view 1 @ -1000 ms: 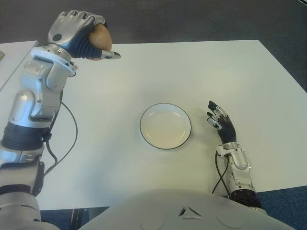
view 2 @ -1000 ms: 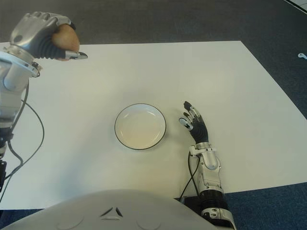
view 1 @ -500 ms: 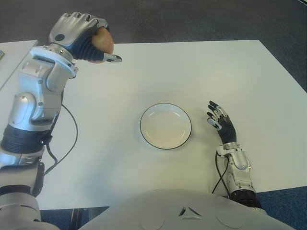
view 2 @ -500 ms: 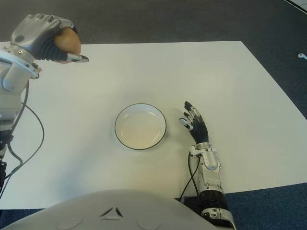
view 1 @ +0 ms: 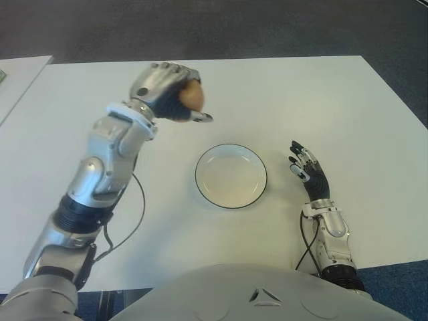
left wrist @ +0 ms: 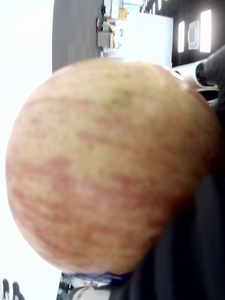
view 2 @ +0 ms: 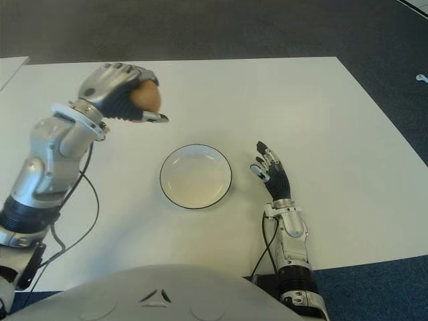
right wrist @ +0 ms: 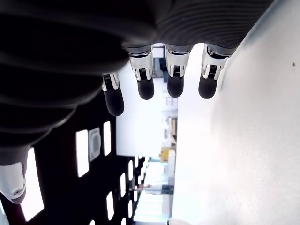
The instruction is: Put the apples into the plate.
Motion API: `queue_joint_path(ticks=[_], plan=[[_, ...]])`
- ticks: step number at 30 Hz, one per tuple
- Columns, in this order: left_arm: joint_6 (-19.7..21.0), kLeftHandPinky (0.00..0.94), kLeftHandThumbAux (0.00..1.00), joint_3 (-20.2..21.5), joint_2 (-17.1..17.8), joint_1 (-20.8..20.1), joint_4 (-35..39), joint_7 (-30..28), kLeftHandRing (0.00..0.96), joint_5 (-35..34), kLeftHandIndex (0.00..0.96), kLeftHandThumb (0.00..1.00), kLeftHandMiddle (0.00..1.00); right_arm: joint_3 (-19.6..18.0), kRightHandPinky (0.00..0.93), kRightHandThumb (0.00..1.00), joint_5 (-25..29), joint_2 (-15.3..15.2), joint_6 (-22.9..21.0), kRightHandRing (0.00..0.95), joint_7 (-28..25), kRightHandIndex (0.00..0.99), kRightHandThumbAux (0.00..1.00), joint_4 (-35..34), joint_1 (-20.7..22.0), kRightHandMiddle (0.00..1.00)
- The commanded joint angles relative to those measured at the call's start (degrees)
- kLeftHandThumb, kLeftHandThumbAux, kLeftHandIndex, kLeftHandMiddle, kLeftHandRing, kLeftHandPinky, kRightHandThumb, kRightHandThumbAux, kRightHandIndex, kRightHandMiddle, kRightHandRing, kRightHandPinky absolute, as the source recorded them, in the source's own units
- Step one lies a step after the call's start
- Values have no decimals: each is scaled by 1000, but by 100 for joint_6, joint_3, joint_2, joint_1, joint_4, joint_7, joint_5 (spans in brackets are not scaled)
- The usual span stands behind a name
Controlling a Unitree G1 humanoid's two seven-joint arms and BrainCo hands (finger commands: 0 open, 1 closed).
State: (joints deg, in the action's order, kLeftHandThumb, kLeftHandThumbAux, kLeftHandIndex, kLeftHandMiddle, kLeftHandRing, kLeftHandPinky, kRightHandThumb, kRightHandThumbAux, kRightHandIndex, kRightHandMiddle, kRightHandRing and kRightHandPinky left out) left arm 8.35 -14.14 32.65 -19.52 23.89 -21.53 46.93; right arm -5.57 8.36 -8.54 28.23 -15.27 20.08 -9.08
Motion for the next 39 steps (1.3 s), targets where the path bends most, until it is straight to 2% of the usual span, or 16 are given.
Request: queue_joint_path(ticks=[1, 2, 4, 5, 7, 10, 19, 39], plan=[[-329, 706, 696, -156, -116, 24, -395, 295, 837, 99, 443, 756, 857, 136, 51, 137, -75, 198, -320, 32, 18, 160, 498, 365, -450, 85], [-404, 692, 696, -235, -190, 9, -596, 377, 834, 106, 443, 756, 856, 139, 49, 136, -80, 198, -317, 32, 20, 160, 497, 366, -452, 85], [-479, 600, 695, -326, -317, -34, -831, 471, 815, 133, 443, 758, 853, 144, 43, 134, -84, 198, -316, 29, 18, 156, 498, 362, -457, 82], [-505, 538, 691, -351, -360, -51, -904, 509, 807, 142, 449, 845, 851, 148, 42, 133, -87, 200, -318, 27, 19, 153, 499, 357, -460, 81], [-484, 488, 688, -405, -461, -39, -843, 508, 807, 184, 454, 920, 850, 152, 49, 134, -59, 215, -319, 27, 1, 147, 505, 349, -464, 78], [-531, 455, 685, -436, -553, -33, -903, 569, 817, 211, 458, 974, 855, 156, 63, 139, -34, 232, -325, 29, -9, 141, 513, 336, -467, 75], [-957, 438, 683, -726, -713, 95, -980, 854, 832, 387, 459, 999, 852, 168, 57, 137, -12, 242, -378, 35, -21, 140, 508, 262, -504, 80], [-1160, 437, 682, -1220, -1148, 299, -1627, 1064, 825, 511, 460, 1000, 833, 173, 60, 150, 44, 274, -393, 41, -53, 149, 520, 195, -559, 91]])
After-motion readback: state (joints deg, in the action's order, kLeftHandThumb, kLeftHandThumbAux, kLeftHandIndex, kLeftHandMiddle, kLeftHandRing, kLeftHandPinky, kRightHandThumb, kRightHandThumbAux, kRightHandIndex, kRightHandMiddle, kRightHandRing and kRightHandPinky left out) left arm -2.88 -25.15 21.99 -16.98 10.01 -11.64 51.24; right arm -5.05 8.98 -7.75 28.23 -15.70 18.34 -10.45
